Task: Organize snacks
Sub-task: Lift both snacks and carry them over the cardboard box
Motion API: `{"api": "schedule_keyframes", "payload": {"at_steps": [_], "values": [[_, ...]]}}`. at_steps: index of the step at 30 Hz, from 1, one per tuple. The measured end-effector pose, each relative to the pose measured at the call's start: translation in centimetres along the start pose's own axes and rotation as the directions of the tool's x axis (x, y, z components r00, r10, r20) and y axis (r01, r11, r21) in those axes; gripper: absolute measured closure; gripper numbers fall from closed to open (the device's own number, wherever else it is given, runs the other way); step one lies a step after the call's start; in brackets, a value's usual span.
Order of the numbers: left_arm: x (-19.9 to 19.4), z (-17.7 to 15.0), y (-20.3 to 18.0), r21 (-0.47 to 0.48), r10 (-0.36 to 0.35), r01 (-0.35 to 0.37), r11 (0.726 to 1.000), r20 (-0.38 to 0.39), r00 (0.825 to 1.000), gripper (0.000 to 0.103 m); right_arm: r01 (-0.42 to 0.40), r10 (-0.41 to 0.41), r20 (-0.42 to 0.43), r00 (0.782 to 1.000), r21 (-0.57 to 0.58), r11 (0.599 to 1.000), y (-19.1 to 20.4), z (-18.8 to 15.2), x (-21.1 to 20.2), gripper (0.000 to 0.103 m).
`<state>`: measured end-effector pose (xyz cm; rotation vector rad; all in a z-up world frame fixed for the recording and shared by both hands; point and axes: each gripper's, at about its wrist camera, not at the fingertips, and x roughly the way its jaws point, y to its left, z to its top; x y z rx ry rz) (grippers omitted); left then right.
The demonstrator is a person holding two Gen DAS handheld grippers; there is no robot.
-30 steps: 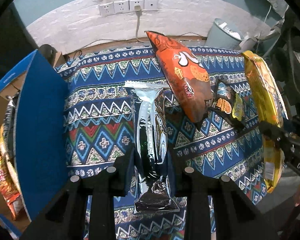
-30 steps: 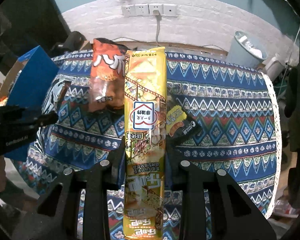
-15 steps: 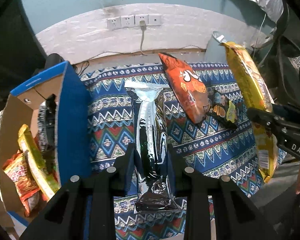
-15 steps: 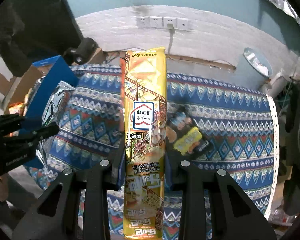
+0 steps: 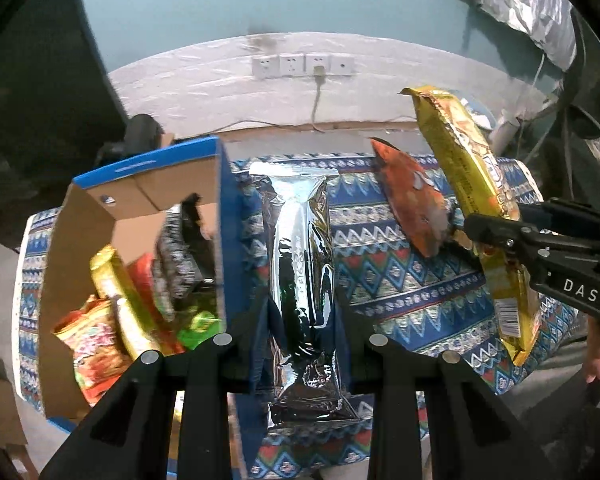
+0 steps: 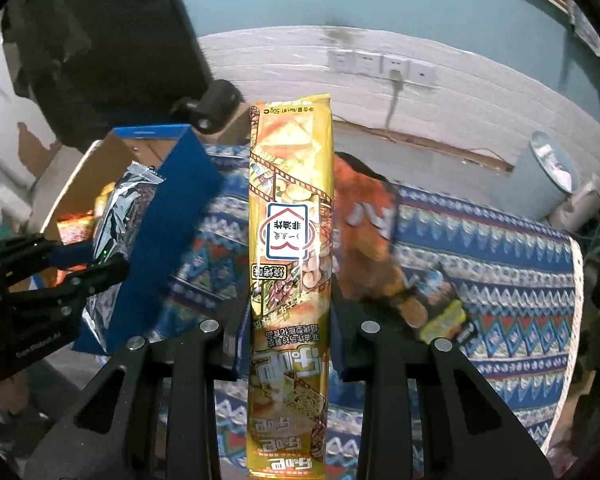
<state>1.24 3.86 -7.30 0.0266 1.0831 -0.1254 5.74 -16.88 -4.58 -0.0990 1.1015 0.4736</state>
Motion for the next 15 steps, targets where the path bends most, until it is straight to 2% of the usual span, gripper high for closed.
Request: {"api": "schedule_keyframes", "payload": {"at_steps": [4,15], "values": [[-0.6,-0.2,1.6,-0.025,0.009,-0.008,1.000,0.013,1.000,0.073,-0.045,0.045,-0.001,0.999,-0.012,0.999,2.0,1.2,0.4,0.073],[-2.2,-0.7,5.8,-0.089,0.027,-0.023,0.996,0.049,0.998,0.073,-0.091,0.091,0.004,0.996,-0.093,0.992,7.6,4.1,1.2,0.073]]}}
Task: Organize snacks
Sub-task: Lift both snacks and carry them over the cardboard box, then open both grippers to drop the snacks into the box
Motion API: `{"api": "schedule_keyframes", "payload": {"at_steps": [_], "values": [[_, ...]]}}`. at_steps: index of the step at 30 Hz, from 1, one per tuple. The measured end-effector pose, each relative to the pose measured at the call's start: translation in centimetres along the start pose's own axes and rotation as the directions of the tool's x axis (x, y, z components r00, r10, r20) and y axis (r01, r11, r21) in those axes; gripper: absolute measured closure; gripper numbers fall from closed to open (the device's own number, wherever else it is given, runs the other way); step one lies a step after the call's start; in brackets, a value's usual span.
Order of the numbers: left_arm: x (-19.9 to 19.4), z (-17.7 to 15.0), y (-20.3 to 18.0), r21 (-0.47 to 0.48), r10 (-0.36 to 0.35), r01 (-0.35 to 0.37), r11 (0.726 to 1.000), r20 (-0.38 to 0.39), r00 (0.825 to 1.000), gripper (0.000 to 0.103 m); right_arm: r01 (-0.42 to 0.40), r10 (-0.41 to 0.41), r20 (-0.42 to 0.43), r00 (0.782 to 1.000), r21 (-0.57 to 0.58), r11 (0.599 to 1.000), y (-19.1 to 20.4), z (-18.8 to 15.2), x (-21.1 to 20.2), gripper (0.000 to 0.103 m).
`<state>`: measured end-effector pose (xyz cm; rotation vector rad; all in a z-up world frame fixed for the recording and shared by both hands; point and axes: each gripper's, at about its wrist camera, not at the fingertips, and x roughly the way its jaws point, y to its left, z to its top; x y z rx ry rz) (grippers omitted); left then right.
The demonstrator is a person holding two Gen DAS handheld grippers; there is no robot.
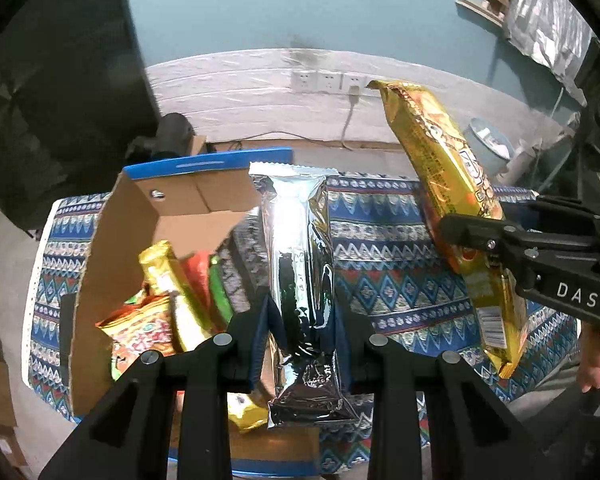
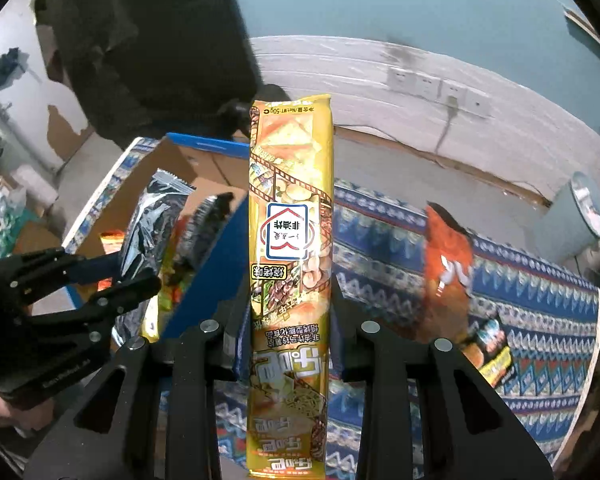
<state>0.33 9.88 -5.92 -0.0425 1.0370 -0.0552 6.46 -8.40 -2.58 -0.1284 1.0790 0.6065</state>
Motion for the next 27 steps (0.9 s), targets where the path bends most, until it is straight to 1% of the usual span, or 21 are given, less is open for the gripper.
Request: {"api": "schedule_keyframes", "payload": {"at_steps": [2,5,14,17,21,27], "values": [[-0.1,0.0,0.8,-0.009,0.009,-0.009,1.000,0.003,1.000,0.073,-0.006,0.006,-0.001,1.000,-0.015,1.000,1.0,0.5,0.3,0.073],[-0.3,-0.1,2.2,-0.024,0.041,-0.041,0.999,0.013,0.999,0.073,-0.016,0.016,-0.003,1.000,-0.036,0.999,2.5,1.2,0.8,0.073],[-0.3,-0.5,7.1,-0.109,0.072,-0.072,0.991,0.004,0.997,0.073,-0.067,0.066,-0.019,0.998,-0.097,0.993,6.8,3.2,2.8,0.073],[-0.2,-0.5,8.7,-0.137,0.083,-0.082,0.987,0.001,0.997,0.073,-0.102,0.099,-0.034,0.995,-0.106,0.989,8.4,3.9,3.6,0.073],[-0.1,-0.4,10.1,-0.152,0.110,-0.109,0.982,-0.007,0.994,0.073,-0.115,0.110,-0.049,0.993,-0.131,0.985,10.4,4.6,4.8,0.073],[0.4,-1.0,12.5,-0.195,0.126,-0.128,0.972,-0.024,0.992,0.073,-0.148,0.138,-0.085,0.987,-0.130,0.980,12.3,5.3,7.1,0.073]]}}
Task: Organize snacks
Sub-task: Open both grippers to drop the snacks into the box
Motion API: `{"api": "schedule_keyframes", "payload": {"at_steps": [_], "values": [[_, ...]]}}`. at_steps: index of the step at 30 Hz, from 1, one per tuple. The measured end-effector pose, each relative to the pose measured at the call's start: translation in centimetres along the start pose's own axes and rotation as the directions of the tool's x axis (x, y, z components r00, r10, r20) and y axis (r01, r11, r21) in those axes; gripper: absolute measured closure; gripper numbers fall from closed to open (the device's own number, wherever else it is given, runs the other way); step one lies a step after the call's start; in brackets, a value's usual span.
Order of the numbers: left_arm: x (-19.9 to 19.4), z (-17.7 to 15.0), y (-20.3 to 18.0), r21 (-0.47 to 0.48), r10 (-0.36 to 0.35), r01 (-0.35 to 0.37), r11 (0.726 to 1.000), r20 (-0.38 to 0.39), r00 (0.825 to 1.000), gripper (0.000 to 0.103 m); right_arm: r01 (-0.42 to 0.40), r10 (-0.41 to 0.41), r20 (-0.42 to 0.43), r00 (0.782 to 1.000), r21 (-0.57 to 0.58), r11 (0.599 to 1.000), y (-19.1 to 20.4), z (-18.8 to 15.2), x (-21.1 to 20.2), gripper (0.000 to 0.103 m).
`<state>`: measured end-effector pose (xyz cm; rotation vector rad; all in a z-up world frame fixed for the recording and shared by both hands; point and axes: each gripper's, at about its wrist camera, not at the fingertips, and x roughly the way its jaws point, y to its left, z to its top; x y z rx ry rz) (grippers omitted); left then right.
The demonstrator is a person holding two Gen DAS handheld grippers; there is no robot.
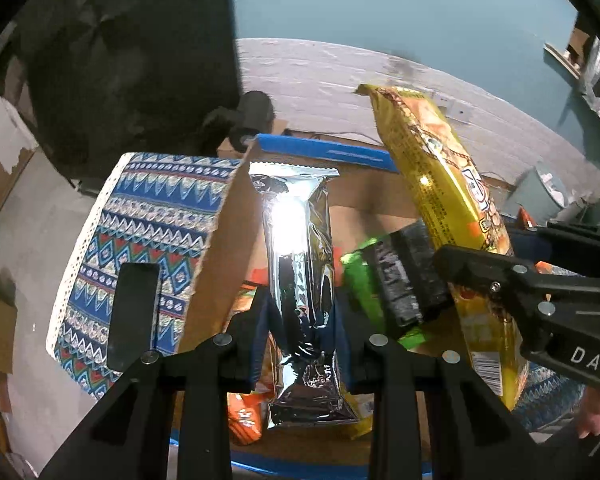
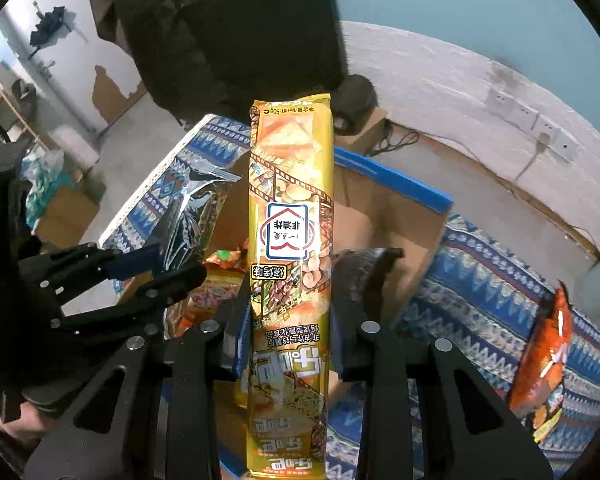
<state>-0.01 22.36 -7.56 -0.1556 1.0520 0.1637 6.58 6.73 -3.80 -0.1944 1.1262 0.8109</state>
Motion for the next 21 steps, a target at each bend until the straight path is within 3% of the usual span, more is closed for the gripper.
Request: {"api": "schedule_keyframes", "payload": {"at_steps": [7,8,10,12,16,21], "values": [[1.3,0.0,2.0,-0.044,0.021,-0.022,0.999,-0.030,0.999,0.073,-0.012,0.012,-0.049,0.999,0.008,1.000,0.4,0.4,2.6,0.069],[1.3,0.0,2.0,-0.048,0.029,-0.030,0.998,-0.031,0.999,0.071,-0.019,0.019,-0.058,0.998,0.013,1.000,0.4,0.4,2.9,0.067],[1.4,0.0,2.1,-0.056,0.042,-0.044,0.997,-0.038,0.998,0.050,-0.014,0.015,-0.054,0.998,0.021,1.000,0.3,0.6,2.9,0.066],[1.3,0.0,2.1,-0.062,0.055,-0.056,0.996,-0.028,0.998,0.040,-0.005,0.006,-0.045,0.999,0.016,1.000,0.2,0.7,2.5,0.064],[0.9,0.1,1.6,-0.050,0.058,-0.060,0.997,-0.024,0.998,0.037,0.017,-0.016,-0.028,0.999,0.018,1.000,-0.3,0.5,1.5,0.053],[0.1,0.3,0.3,-0.049,0.015,-0.015,0.999,-0.010,1.000,0.031,0.050,-0.049,-0.007,0.999,0.035,0.998,-2.0,0.0,-0.3,0.041]]}}
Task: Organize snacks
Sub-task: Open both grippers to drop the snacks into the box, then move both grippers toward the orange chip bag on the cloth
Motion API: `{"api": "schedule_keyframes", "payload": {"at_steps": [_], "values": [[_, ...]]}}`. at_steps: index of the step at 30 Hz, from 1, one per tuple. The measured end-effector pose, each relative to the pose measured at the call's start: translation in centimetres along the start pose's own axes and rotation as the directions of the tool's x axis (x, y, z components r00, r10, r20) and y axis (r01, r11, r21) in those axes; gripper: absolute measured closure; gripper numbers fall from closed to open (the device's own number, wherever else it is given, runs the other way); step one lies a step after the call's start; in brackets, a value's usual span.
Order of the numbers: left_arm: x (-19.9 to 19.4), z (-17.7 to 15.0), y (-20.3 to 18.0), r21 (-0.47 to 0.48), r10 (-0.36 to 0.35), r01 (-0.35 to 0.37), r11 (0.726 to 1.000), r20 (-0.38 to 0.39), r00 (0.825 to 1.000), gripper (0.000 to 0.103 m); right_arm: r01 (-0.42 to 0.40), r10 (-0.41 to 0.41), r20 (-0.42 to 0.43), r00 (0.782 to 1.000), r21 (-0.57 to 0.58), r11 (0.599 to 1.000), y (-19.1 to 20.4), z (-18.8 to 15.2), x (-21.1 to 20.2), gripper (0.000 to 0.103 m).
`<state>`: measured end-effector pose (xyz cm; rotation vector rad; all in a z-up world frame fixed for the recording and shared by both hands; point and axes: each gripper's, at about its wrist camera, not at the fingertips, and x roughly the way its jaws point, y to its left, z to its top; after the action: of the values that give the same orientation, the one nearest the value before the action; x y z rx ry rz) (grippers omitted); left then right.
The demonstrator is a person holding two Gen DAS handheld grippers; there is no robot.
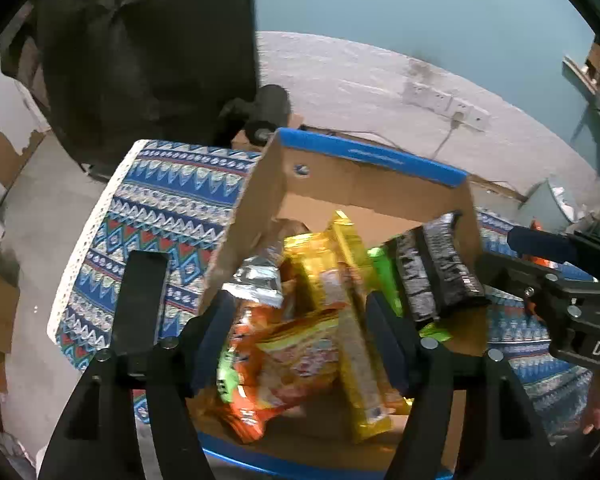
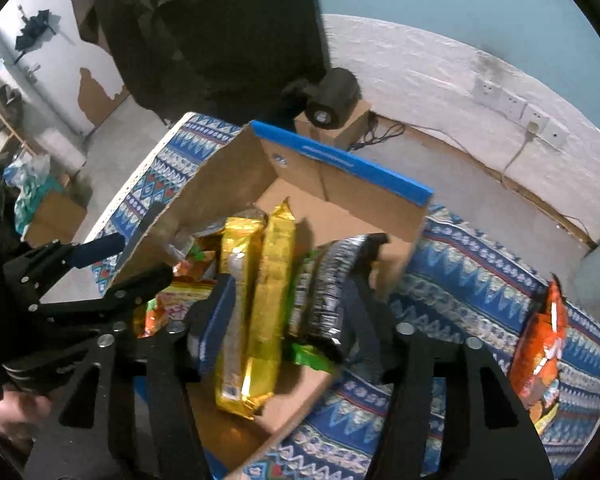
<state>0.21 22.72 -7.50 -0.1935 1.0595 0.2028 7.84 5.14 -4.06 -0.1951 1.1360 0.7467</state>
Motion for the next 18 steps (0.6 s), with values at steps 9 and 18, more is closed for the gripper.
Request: {"api": "schedule_keyframes", "payload": {"at_steps": [9,18], "values": [[-1.2,-0.3,-4.7,0.088,-0.058,0.056,0.995,0.011,0.998,0.027,0.055,-0.055,0.030,0.998,-0.001,0.998,-3.0,-1.7,-2.9,0.032],[-1.4,-1.0,-9.7,0.183,-0.104,0.105,0.977,-0.014,0.994,0.027,0.114,-0.114,0.022,0.993,0.013,0.993,-7.5,-4.6,-5.5,0.029]]}}
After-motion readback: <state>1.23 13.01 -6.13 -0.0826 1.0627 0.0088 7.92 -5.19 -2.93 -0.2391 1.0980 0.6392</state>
